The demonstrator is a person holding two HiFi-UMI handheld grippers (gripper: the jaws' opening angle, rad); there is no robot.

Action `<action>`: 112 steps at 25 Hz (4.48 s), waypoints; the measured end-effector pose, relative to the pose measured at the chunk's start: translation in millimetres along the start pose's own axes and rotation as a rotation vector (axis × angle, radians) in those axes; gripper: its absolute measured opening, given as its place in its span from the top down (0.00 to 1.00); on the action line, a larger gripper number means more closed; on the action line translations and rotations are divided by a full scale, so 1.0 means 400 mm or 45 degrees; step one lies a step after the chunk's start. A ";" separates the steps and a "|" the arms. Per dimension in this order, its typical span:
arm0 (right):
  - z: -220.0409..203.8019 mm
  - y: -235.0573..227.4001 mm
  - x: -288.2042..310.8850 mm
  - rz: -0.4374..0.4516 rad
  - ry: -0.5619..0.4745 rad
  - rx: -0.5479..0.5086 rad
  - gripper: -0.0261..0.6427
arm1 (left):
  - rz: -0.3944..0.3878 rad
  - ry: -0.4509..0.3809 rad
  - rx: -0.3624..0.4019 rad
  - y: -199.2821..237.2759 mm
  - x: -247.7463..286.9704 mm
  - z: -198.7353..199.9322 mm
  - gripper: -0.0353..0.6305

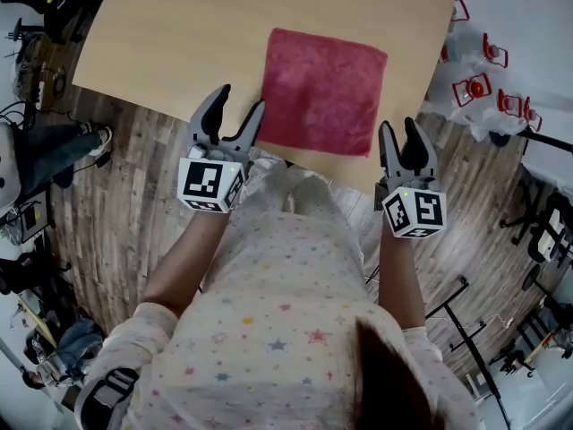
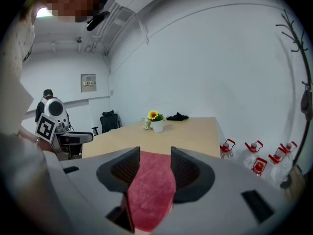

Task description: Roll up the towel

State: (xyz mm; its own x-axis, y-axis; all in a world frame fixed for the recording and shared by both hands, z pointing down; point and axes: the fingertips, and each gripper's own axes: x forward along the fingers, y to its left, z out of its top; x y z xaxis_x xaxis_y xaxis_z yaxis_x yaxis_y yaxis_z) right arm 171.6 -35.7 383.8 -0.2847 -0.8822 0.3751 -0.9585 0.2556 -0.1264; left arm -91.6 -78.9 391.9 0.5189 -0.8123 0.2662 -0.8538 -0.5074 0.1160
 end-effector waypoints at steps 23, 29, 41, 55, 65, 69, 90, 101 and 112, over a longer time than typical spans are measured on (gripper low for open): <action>-0.326 0.023 -0.037 0.028 0.366 0.042 0.70 | -0.158 0.369 -0.002 -0.066 -0.067 -0.328 0.57; -0.371 0.036 -0.045 0.037 0.433 0.023 0.72 | -0.166 0.464 -0.002 -0.062 -0.087 -0.380 0.58; -0.419 0.029 -0.051 0.006 0.530 -0.030 0.80 | -0.168 0.583 0.044 -0.061 -0.100 -0.429 0.63; -0.435 0.018 -0.062 -0.001 0.550 -0.023 0.93 | -0.152 0.600 0.108 -0.059 -0.103 -0.435 0.76; -0.440 0.020 -0.074 0.017 0.559 -0.023 0.95 | -0.228 0.647 0.139 -0.076 -0.114 -0.449 0.92; -0.442 0.020 -0.089 0.029 0.568 -0.025 0.95 | -0.238 0.663 0.144 -0.078 -0.127 -0.450 0.92; -0.396 0.020 -0.114 0.085 0.592 -0.077 0.95 | -0.227 0.654 0.085 -0.081 -0.152 -0.405 0.92; -0.389 -0.025 -0.033 0.094 0.643 -0.111 0.95 | -0.190 0.696 0.055 -0.049 -0.062 -0.390 0.92; -0.394 -0.057 0.014 0.063 0.681 -0.162 0.92 | -0.079 0.737 0.023 -0.011 -0.026 -0.409 0.91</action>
State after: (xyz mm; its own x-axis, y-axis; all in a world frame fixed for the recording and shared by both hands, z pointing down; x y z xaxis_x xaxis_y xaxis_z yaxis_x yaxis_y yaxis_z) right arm 189.2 15.8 533.6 -0.2660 -0.5524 0.7900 -0.9286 0.3669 -0.0562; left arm -99.9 -21.2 545.0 0.4572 -0.4941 0.7395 -0.8189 -0.5582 0.1333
